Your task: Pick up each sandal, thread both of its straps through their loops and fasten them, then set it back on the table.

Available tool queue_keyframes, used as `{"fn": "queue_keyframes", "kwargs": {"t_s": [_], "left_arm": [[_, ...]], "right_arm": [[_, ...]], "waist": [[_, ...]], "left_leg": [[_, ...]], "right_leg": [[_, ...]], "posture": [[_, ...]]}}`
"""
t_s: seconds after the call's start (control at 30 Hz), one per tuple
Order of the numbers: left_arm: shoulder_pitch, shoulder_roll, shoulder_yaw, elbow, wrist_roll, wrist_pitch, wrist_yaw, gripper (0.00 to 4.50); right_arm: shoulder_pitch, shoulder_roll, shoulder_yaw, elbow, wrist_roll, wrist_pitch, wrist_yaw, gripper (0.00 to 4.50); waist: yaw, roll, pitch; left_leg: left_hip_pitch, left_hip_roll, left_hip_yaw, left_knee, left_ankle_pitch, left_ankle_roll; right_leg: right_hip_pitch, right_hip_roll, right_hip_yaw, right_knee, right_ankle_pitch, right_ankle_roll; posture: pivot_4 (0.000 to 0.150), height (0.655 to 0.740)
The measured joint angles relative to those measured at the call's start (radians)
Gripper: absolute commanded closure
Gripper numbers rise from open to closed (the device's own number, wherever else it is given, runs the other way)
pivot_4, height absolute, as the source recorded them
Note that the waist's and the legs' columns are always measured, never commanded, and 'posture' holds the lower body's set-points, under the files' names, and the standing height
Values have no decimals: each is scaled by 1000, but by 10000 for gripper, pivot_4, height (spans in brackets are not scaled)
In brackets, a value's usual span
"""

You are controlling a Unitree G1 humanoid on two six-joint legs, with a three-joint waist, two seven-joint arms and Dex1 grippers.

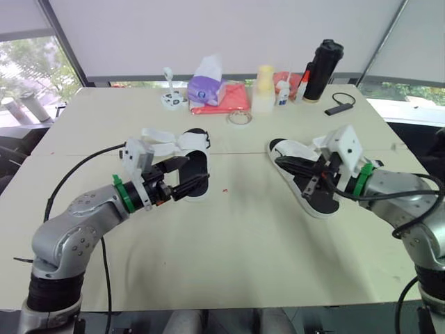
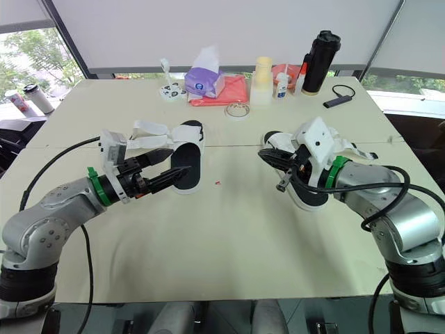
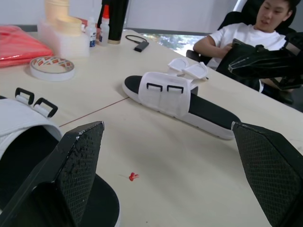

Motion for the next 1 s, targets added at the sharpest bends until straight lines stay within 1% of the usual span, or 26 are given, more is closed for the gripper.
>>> {"fn": "queue_keyframes", "kwargs": {"t_s": [0.1, 0.2, 0.37, 0.6, 0.73, 1.0], "left_arm": [[0, -16, 2, 0, -8, 2, 19, 99], [-2, -36, 4, -1, -54, 9, 38, 99], [-5, -24, 6, -1, -62, 18, 50, 99], [18, -18, -4, -3, -40, 17, 47, 99], [33, -12, -43, -4, -12, 16, 27, 99], [-6, -19, -80, 15, 32, -3, -3, 99]], "right_arm": [[0, 0, 4, 6, -15, -13, 10, 45000], [3, 1, 4, 8, -22, -16, 13, 45000], [25, 1, 3, 8, -23, -17, 16, 45000], [41, 0, -3, 4, -32, -9, 14, 45000], [69, 0, -22, -17, -32, 10, 1, 45000], [109, -2, -56, -32, -61, 25, -41, 45000]], "waist": [[-1, 0, 0], [-3, 0, 0], [-13, 0, 0], [-14, 0, 0], [-11, 0, 0], [-13, 0, 0]], "left_leg": [[0, 0, 0, 0, 0, 0], [0, 0, 0, 0, 0, 0], [0, 0, 0, 0, 0, 0], [0, 0, 0, 0, 0, 0], [0, 0, 0, 0, 0, 0], [0, 0, 0, 0, 0, 0]], "right_leg": [[0, 0, 0, 0, 0, 0], [0, 0, 0, 0, 0, 0], [0, 0, 0, 1, 0, 0], [0, 0, 0, 1, 0, 0], [0, 0, 0, 1, 0, 0], [0, 0, 0, 1, 0, 0]], "posture": [[1500, 7296], [1500, 7296], [1500, 7296], [1500, 7296], [1500, 7296], [1500, 7296]]}}
